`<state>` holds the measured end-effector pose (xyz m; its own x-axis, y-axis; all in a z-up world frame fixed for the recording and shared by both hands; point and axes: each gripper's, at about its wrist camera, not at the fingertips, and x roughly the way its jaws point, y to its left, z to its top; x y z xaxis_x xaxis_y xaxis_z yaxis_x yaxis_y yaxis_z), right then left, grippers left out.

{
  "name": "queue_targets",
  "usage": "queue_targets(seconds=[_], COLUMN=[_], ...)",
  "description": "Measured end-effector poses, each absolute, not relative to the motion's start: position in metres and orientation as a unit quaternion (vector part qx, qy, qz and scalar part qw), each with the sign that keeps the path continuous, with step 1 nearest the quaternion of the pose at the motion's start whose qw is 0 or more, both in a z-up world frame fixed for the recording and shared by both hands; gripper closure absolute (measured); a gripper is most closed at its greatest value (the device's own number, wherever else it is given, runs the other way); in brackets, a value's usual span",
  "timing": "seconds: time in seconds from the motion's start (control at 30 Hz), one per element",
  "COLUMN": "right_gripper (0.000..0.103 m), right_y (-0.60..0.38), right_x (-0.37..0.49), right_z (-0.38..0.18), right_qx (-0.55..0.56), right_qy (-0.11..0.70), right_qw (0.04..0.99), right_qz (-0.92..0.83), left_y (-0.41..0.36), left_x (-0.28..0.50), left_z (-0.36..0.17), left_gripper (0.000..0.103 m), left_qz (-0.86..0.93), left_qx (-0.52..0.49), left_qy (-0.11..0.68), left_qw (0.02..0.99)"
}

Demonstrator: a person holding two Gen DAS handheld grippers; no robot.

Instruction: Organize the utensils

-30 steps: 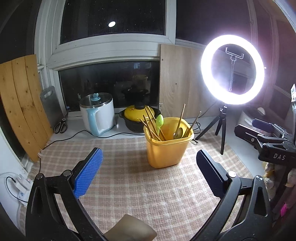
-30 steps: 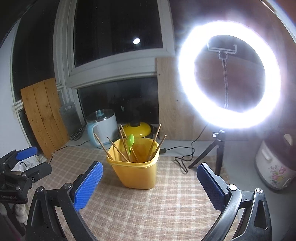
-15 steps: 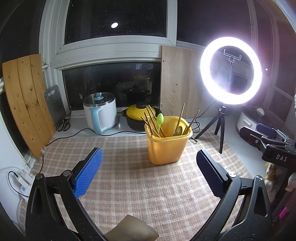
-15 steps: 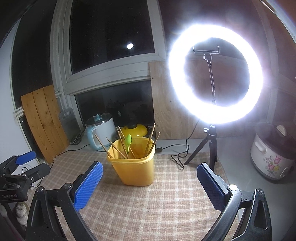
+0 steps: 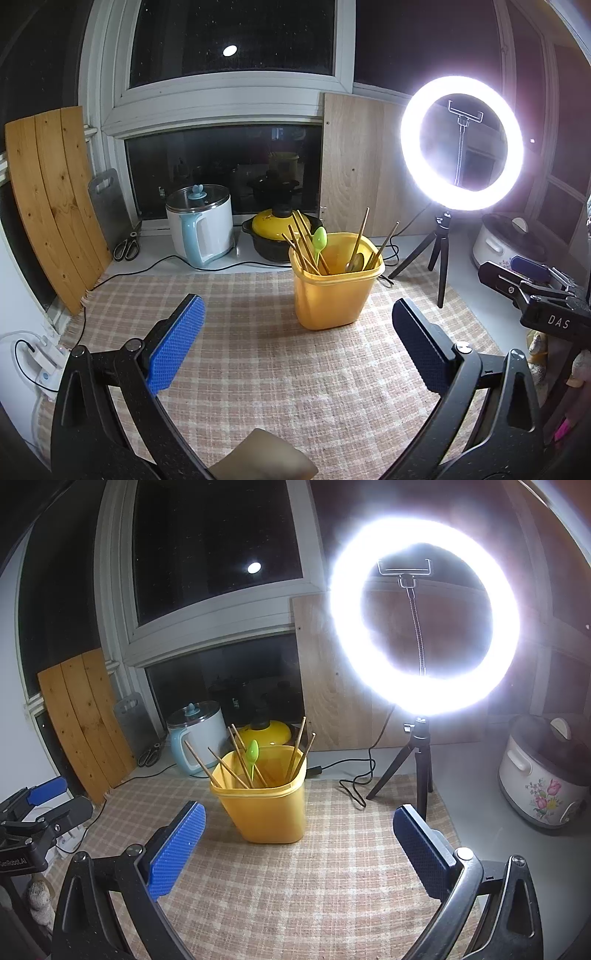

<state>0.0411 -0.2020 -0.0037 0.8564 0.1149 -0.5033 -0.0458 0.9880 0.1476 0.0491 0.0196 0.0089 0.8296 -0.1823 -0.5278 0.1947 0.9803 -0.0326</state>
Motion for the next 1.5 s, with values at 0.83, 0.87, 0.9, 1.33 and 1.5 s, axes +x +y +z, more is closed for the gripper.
queue_targets(seconds=[0.83, 0.87, 0.9, 1.33, 1.5], right_gripper=[0.000, 0.000, 0.000, 0.000, 0.000], right_y=[-0.206, -0.206, -0.207, -0.210, -0.209], right_x=[0.044, 0.044, 0.044, 0.049, 0.051], right_z=[-0.010, -0.011, -0.011, -0.015, -0.017], right_qx=[0.081, 0.080, 0.080, 0.090, 0.094], right_qy=[0.276, 0.276, 0.277, 0.284, 0.288], right_qw=[0.957, 0.957, 0.957, 0.954, 0.952], right_qz=[0.033, 0.033, 0.032, 0.031, 0.033], left_y=[0.015, 0.013, 0.013, 0.013, 0.012], left_x=[0.057, 0.057, 0.057, 0.059, 0.060], left_z=[0.004, 0.003, 0.003, 0.002, 0.001], left_gripper=[0.000, 0.000, 0.000, 0.000, 0.000], left_qz=[-0.098, -0.098, -0.098, -0.098, -0.098], left_qx=[0.010, 0.010, 0.010, 0.010, 0.009], left_qy=[0.278, 0.279, 0.279, 0.279, 0.280], left_qw=[0.955, 0.955, 0.955, 0.955, 0.955])
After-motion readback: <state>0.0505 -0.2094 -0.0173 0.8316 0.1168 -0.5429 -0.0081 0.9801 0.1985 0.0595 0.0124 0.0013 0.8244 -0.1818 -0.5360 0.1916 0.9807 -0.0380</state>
